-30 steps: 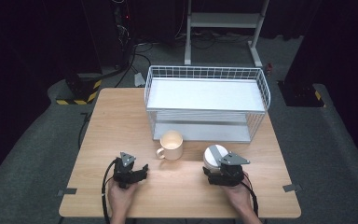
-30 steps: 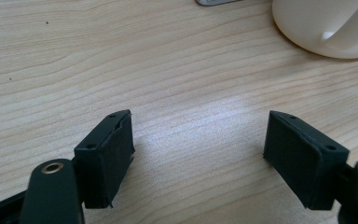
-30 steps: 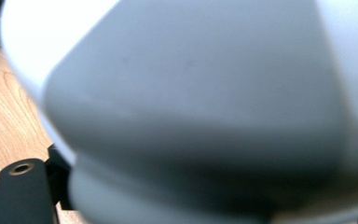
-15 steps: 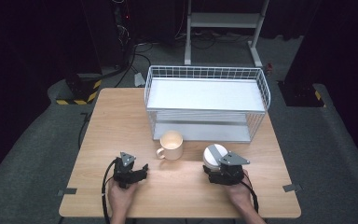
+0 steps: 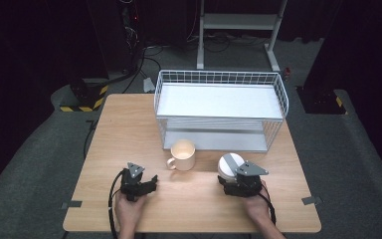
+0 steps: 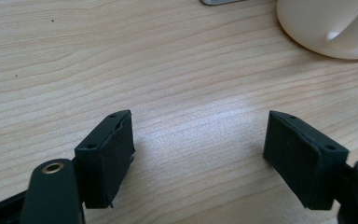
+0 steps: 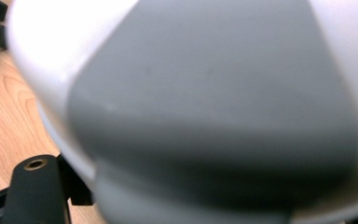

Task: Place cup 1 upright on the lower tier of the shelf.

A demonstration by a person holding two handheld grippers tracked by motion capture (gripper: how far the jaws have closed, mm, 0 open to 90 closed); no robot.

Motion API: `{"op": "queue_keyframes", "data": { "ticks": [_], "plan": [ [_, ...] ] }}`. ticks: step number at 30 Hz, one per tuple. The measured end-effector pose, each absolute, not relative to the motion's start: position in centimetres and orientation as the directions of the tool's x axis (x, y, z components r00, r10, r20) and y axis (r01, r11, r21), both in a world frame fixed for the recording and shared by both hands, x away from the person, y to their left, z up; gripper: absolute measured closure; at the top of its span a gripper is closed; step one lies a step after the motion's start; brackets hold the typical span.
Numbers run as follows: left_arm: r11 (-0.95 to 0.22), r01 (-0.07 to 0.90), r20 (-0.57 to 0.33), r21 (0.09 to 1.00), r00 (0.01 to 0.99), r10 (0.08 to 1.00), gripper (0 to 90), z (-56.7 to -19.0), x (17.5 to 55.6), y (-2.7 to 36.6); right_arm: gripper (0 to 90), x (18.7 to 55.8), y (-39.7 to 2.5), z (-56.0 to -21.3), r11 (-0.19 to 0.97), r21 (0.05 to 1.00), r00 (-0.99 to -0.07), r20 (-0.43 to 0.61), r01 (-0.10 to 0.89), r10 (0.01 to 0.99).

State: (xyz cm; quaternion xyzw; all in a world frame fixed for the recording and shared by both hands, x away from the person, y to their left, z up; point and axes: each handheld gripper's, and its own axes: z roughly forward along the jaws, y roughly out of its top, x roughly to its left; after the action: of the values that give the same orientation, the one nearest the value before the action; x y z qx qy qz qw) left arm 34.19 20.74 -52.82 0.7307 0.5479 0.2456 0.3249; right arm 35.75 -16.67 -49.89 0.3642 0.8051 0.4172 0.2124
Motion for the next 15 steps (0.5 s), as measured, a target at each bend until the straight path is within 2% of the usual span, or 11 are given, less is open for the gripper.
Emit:
{"op": "queue_keyframes", "data": {
  "ticks": [15],
  "plan": [
    [-0.187, 0.642, 0.002, 0.744, 0.277, 0.961, 24.3, -52.8, 34.2, 20.7, 19.1, 36.7, -17.7, -48.9, 0.364, 0.831, -0.644, -0.009, 0.42, 0.765]
  ]
}}
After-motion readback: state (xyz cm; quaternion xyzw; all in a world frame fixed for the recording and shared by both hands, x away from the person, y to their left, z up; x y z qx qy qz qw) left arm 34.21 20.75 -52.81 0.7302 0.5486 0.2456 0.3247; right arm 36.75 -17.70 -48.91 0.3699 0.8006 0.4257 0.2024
